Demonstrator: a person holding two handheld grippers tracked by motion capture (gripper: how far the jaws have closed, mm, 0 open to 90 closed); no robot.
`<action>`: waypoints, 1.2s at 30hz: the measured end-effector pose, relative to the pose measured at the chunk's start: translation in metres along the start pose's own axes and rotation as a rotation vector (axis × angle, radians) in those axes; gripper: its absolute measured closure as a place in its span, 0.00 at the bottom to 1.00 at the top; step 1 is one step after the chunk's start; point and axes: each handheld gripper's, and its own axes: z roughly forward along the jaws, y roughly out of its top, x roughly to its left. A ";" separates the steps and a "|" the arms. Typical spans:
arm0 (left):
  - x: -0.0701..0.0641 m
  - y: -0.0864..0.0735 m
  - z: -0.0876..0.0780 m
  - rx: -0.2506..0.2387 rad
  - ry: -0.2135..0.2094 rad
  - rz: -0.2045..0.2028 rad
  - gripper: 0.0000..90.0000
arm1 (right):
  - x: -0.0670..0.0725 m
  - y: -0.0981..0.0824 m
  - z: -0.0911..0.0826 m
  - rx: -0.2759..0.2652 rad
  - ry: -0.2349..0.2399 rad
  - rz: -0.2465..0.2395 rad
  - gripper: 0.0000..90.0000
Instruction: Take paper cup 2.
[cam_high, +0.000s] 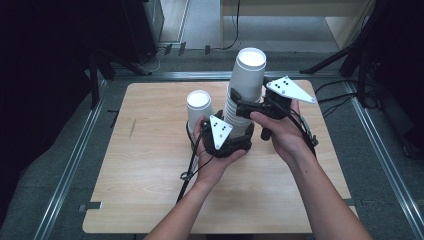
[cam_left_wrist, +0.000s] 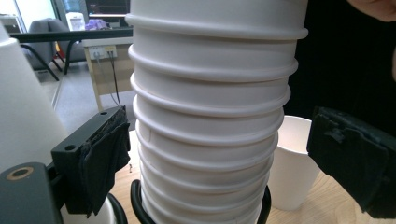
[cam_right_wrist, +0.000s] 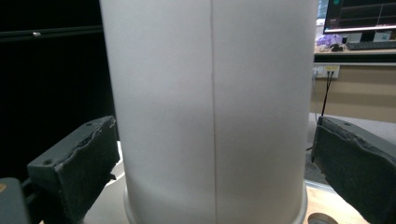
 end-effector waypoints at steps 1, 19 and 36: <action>-0.001 0.000 0.002 -0.001 0.003 0.002 0.07 | -0.001 0.000 0.003 0.004 0.004 0.003 0.03; -0.002 -0.001 0.009 -0.020 0.046 0.053 0.15 | 0.002 0.005 0.012 0.007 -0.013 0.020 0.13; -0.001 0.000 0.008 -0.016 0.038 0.046 0.15 | 0.006 0.018 0.011 -0.040 -0.033 0.031 0.13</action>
